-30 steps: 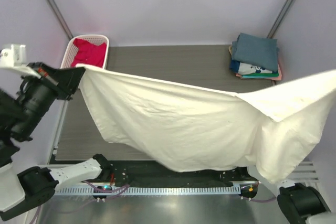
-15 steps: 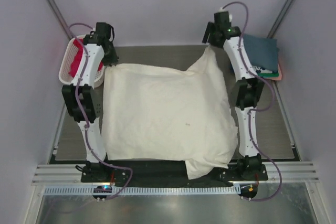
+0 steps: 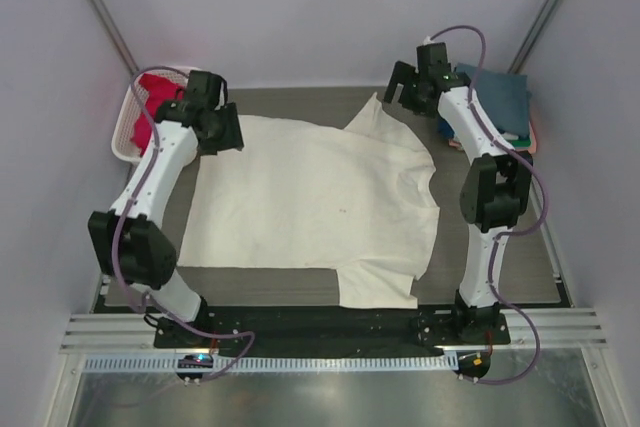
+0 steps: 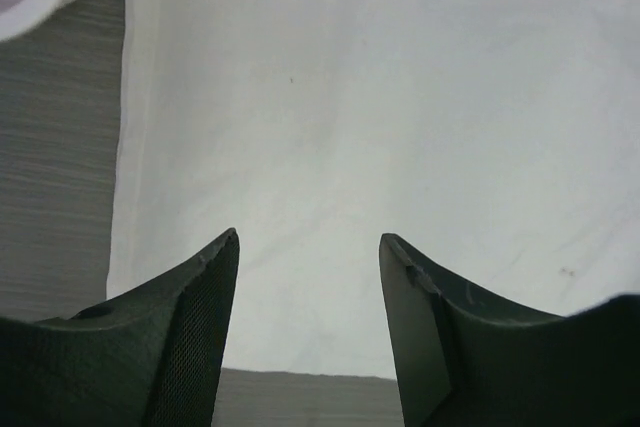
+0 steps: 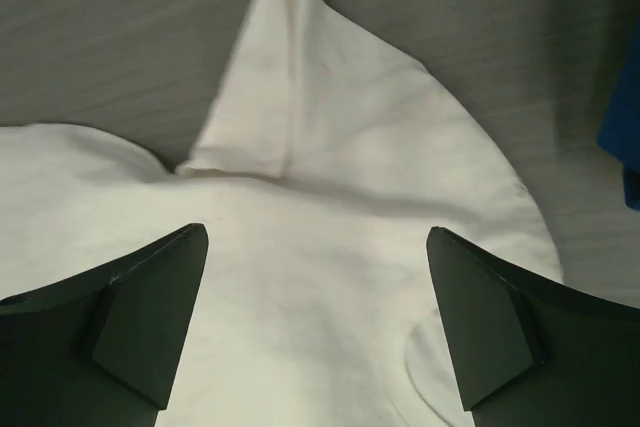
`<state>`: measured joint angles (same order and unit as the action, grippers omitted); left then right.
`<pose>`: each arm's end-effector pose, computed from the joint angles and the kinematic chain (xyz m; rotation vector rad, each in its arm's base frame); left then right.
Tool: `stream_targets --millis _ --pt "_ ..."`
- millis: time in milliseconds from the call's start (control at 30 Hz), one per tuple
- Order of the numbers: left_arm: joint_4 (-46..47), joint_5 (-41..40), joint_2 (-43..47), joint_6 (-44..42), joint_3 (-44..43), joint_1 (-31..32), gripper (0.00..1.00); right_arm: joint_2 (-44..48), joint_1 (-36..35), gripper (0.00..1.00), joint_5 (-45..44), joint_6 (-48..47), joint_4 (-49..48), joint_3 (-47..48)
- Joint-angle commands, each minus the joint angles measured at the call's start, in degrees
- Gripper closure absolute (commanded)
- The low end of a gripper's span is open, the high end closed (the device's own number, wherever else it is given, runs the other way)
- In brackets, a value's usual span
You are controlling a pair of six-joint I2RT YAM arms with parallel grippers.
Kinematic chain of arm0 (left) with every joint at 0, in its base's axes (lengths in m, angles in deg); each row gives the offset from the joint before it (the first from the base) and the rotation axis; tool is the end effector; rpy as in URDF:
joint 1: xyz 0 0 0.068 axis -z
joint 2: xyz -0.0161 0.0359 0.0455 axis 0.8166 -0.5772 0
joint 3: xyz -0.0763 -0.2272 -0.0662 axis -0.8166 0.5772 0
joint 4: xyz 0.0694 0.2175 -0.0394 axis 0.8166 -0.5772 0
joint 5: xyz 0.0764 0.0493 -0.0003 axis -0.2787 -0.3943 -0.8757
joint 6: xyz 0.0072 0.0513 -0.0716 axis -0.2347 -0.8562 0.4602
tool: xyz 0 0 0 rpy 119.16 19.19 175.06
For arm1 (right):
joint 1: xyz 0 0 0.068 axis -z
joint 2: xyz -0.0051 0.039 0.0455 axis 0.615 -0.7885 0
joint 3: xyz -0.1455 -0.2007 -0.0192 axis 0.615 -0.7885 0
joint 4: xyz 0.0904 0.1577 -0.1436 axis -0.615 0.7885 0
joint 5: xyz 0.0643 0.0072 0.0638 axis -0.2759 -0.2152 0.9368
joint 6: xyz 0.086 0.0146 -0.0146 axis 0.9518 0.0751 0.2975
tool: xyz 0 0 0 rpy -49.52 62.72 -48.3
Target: Fold and stack the t-shirts
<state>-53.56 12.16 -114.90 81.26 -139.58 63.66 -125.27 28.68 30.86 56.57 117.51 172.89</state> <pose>0.3490 -0.0473 0.2759 -0.3387 2.5514 -0.0832 0.4547 0.0730 0.2306 0.3214 2.4266 0.2414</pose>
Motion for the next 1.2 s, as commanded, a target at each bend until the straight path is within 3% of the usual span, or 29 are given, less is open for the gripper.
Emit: stream_targets --millis 0,167,467,733,967,1167 --pt "5.81 -0.26 8.45 1.79 12.58 1.46 0.41 0.79 -0.92 0.04 6.68 2.94 -9.7 -0.8" --pt "8.99 1.76 18.91 4.87 29.98 3.75 0.43 -6.42 -2.49 0.09 10.46 4.36 -12.08 5.16" --pt "5.29 -1.57 38.67 6.62 41.51 5.42 0.44 -19.52 -4.08 0.26 10.2 3.92 -12.16 16.16" --pt "9.6 -2.11 49.77 8.92 47.24 5.42 0.43 -22.34 -5.84 0.34 9.33 3.48 -13.04 14.85" --pt "10.13 -2.46 52.33 8.3 47.59 5.51 0.43 -21.9 -6.28 0.36 7.83 3.39 -13.31 12.65" --pt "10.04 -2.11 51.98 8.13 47.5 5.51 0.43 -19.18 -6.28 0.4 1.25 2.08 -12.7 8.78"
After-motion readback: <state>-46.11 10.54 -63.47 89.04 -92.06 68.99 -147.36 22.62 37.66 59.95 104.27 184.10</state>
